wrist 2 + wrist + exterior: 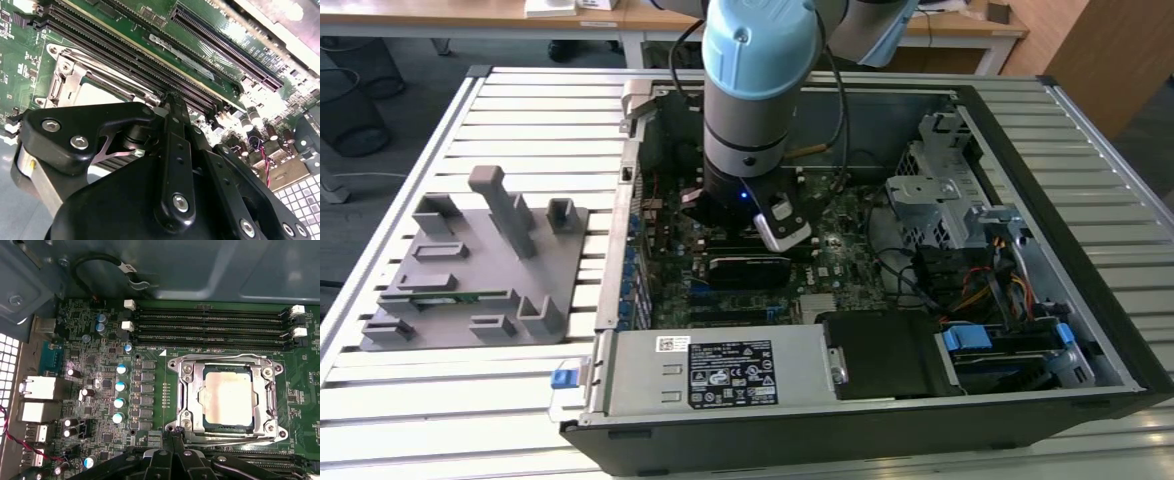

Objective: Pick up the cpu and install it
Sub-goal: 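Install the second cpu locking lever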

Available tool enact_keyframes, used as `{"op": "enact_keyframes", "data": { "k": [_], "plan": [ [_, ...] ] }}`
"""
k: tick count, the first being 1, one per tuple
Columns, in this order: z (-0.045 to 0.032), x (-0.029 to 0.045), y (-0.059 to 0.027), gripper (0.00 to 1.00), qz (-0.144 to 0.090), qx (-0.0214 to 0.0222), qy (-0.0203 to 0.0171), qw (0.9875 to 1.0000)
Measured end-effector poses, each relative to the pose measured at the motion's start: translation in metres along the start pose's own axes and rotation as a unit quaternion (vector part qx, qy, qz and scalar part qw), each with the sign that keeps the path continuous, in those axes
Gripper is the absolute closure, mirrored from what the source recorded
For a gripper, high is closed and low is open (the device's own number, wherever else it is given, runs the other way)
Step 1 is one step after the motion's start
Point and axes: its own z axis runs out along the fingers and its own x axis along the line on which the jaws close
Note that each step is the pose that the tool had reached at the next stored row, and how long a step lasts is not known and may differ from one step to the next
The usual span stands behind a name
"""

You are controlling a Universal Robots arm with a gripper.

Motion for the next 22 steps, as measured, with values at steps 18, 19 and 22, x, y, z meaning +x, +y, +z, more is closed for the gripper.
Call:
{"op": "enact_keyframes", "data": {
  "k": [18,19,22],
  "plan": [
    [0.0,0.0001,0.0,0.89,0.0,-0.0055,-0.0001,1.0],
    [0.0001,0.0001,0.0,0.89,0.0,-0.0059,-0.0001,1.0],
    [0.0002,0.0002,0.0,0.89,0.0,-0.0062,-0.0001,1.0]
  ]
}}
